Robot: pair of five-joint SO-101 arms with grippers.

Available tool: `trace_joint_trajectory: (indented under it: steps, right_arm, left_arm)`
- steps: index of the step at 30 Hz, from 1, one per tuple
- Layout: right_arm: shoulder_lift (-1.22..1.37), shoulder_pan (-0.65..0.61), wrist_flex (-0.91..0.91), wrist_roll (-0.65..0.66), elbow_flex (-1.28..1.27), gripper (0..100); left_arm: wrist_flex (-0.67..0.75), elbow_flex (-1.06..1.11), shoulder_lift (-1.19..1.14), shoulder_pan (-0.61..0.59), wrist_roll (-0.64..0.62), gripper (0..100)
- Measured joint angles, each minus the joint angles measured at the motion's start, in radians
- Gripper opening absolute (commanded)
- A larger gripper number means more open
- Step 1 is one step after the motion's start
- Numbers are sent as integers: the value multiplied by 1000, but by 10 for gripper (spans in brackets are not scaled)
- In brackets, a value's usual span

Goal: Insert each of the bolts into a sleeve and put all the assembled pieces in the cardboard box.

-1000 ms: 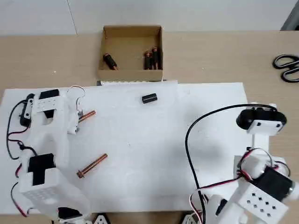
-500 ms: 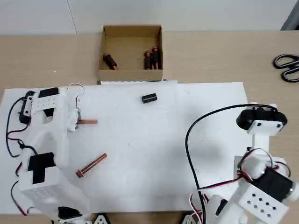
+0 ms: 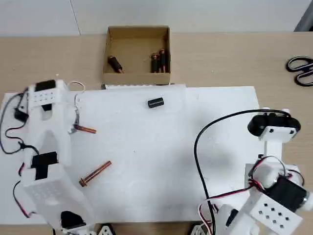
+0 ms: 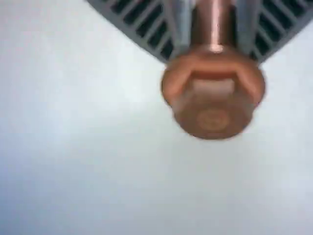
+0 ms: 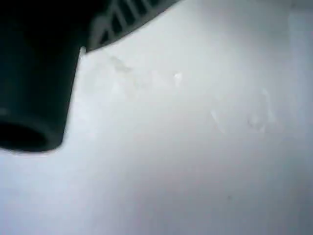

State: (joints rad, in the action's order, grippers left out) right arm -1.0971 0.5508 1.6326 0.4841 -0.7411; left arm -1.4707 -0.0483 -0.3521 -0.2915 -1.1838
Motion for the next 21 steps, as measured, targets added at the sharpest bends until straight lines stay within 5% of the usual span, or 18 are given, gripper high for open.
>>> trace_joint_trajectory:
  steps: [9,21]
  right_arm:
    - [0,0,0,0,0,4]
    - [0,0,0,0,0,4]
  left_arm:
    - [-207,-97,-8,80,404,6]
    - [-242,-86,-189,87,985,6]
